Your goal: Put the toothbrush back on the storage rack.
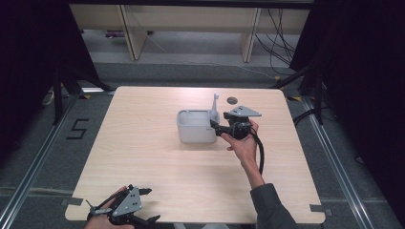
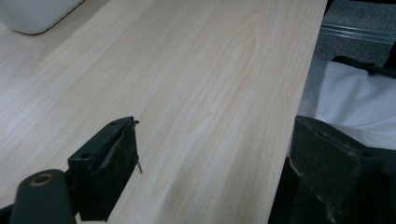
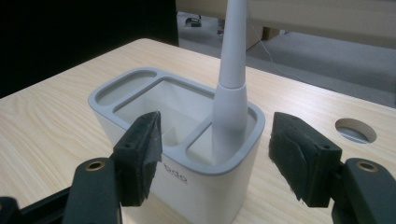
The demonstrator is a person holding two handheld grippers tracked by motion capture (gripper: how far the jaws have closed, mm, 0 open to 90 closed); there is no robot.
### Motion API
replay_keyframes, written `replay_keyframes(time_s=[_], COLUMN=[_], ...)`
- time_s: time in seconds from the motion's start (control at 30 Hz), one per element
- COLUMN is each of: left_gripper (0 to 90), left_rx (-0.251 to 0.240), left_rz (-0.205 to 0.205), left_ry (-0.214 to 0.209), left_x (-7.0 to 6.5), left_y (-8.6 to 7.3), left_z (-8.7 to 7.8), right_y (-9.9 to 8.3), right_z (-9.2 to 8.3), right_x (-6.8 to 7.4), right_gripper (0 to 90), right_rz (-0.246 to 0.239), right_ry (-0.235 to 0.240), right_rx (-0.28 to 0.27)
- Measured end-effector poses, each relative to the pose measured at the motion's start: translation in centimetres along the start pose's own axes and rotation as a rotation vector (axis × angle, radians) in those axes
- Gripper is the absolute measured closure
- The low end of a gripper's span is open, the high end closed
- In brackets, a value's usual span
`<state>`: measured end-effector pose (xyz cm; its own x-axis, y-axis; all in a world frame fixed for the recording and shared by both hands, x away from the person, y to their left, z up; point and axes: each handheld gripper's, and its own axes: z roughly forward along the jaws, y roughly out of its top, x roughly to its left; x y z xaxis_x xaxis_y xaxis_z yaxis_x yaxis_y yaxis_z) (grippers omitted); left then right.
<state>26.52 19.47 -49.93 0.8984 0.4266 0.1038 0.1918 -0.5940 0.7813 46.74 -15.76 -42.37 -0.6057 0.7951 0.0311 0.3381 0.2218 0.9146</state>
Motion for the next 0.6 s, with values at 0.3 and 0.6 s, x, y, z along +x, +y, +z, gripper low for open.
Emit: replay_keyframes(time_s=[0.3,0.6], left_gripper=[14.7,14.6], left_rx=[0.001,0.000], left_rz=[0.007,-0.001], left_ry=[0.002,-0.002], left_x=[0.0,0.0], left_y=[0.0,0.0], left_z=[0.0,0.0], right_y=[-0.4,-0.9], right_z=[-0.8,-1.6], right_x=[0.2,0.0], right_gripper=[34.7,34.2], right_rz=[0.016,0.007], right_ry=[0.005,0.013], right_rx=[0.013,0.020])
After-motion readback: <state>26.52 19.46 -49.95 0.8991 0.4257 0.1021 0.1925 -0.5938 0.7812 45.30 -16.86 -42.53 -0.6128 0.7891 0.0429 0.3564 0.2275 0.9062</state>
